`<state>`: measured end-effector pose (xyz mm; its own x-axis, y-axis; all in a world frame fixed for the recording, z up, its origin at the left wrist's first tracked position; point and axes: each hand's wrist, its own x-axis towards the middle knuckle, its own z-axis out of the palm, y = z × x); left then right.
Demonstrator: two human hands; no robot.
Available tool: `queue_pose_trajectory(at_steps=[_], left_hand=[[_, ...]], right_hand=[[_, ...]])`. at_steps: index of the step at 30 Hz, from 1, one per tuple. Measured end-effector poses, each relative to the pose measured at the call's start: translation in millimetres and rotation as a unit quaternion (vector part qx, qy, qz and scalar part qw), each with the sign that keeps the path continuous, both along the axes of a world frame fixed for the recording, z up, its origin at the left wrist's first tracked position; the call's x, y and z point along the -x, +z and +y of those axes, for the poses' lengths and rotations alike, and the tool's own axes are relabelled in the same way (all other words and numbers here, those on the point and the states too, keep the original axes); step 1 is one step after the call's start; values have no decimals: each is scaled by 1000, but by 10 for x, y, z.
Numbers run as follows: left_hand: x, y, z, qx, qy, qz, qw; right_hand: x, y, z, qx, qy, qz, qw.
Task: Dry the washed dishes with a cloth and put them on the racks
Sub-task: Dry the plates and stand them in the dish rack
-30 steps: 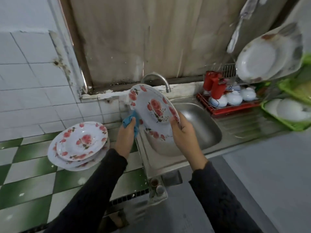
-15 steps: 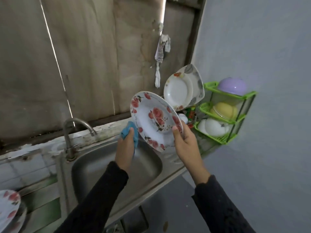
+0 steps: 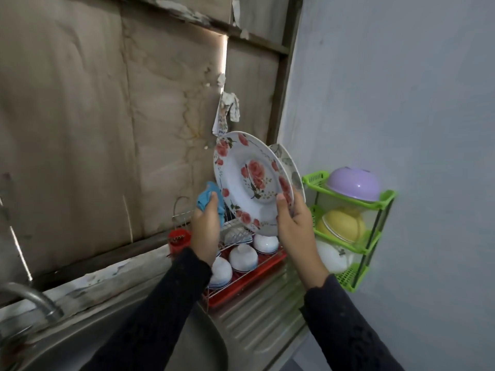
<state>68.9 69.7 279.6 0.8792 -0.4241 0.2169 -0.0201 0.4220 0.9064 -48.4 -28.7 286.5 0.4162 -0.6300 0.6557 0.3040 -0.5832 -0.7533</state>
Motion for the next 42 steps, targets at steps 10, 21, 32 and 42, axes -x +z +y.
queue_pose_trajectory(at_steps=[10,21,32,42], left_hand=[[-407,-192,-780,-51,26,0,998],[-578,-303,-1224,-73,145,51,985],[-521,-444,-1384,-88,216,80,969],[-297,-447,-1384,-83,245,87,962]], right_hand=[[-541,-164,-793,-16,6,11,1000],[-1502,-435,-1500,10,31,121,992],[-1505,-618,-1746,78,82,269,956],[-1210,-693,-1628,130,64,172,975]])
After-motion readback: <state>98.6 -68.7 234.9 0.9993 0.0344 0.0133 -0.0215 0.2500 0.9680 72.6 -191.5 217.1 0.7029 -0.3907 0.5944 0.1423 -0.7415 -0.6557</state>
